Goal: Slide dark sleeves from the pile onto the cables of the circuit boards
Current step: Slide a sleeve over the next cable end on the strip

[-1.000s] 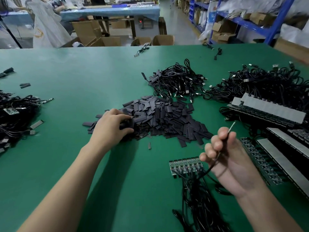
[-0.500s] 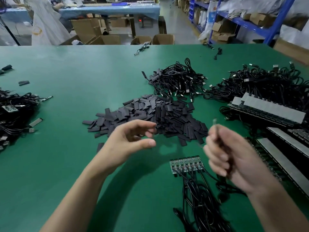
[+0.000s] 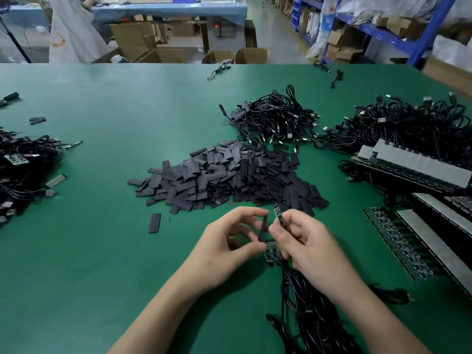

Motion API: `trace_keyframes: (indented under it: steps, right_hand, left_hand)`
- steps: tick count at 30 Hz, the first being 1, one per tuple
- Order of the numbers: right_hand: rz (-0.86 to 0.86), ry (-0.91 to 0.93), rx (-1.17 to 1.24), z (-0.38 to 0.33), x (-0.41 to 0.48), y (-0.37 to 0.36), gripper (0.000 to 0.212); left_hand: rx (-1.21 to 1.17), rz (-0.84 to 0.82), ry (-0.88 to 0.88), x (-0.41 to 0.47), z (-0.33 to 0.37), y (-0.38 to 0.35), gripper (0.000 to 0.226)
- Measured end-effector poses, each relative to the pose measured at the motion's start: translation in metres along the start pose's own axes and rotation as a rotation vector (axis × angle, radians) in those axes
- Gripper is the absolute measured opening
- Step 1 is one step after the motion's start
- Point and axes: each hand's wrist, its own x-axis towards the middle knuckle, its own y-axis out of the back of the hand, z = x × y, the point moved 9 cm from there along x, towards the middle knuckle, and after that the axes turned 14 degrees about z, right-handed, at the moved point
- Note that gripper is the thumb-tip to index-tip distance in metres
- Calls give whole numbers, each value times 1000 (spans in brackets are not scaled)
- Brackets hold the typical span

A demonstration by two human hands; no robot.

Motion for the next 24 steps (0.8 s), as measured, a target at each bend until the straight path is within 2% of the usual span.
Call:
trace_keyframes:
  steps: [3, 8, 13, 18, 24]
  right_hand:
    - [33, -29, 3, 5, 2, 3, 37]
    - [36, -45, 74, 4, 3, 8, 38]
    - [33, 9, 153, -2, 3, 7, 21]
    - [56, 25, 71, 0, 3, 11, 53]
    - [27, 27, 42, -7, 2, 14, 54]
  left_hand:
    - [122, -32, -122, -3, 5, -6, 50]
    - [97, -46, -114, -3, 5, -8, 50]
    - [37, -34, -101, -5, 5, -8, 52]
    - [54, 86, -117, -2, 5, 2, 37]
    - [129, 153, -181, 3, 6, 13, 28]
